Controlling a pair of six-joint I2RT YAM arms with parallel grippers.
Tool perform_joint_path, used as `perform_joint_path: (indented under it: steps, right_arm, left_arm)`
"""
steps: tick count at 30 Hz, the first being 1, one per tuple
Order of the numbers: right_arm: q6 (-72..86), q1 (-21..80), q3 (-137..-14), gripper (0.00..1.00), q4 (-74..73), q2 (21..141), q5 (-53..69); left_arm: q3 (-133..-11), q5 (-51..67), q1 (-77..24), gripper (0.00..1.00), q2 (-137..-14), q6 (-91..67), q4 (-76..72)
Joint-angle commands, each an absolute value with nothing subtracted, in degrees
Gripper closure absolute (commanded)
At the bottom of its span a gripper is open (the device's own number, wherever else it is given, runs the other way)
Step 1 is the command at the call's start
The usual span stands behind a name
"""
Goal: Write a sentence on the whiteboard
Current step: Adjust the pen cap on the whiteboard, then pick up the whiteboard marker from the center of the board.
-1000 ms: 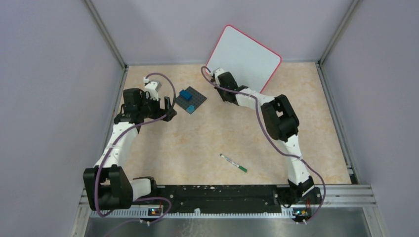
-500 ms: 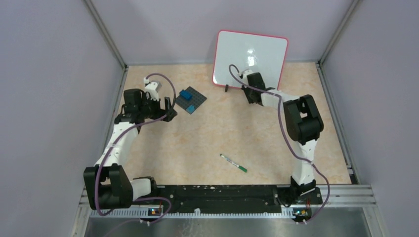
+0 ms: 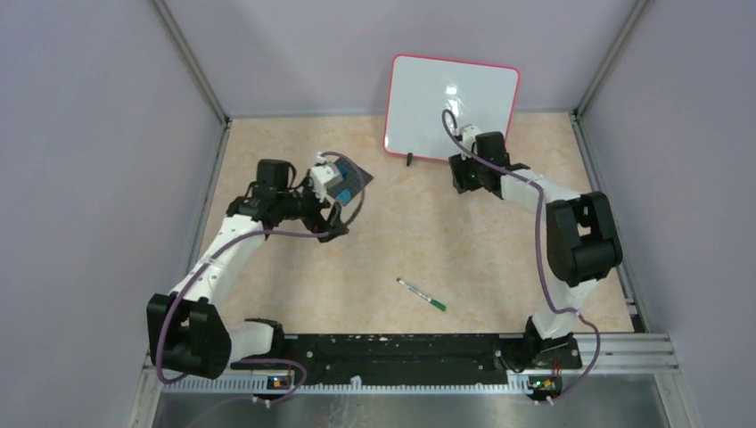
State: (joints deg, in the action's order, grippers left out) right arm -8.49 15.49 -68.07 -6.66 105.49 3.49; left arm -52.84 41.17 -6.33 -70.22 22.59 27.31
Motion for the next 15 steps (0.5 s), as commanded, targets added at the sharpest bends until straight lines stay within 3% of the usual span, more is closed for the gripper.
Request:
perform_joint_path:
  steps: [1, 8, 15]
  right_arm:
    - [-3.8, 13.7, -65.7, 0.46, -4.8, 95.4, 12.1]
    - [-2.3, 10.9, -61.7, 0.28, -7.6, 88.3, 16.2]
    - [-2.5, 5.7, -61.5, 0.26, -15.5, 84.1, 22.7]
  left_arm:
    - [-60.2, 39.9, -19.8, 0.01, -73.8, 42.3, 40.2]
    - [-65.2, 31.3, -40.9, 0.05, -85.1, 53.7, 42.7]
    - [-70.6, 24.9, -51.0, 0.16, -98.3, 59.5, 42.1]
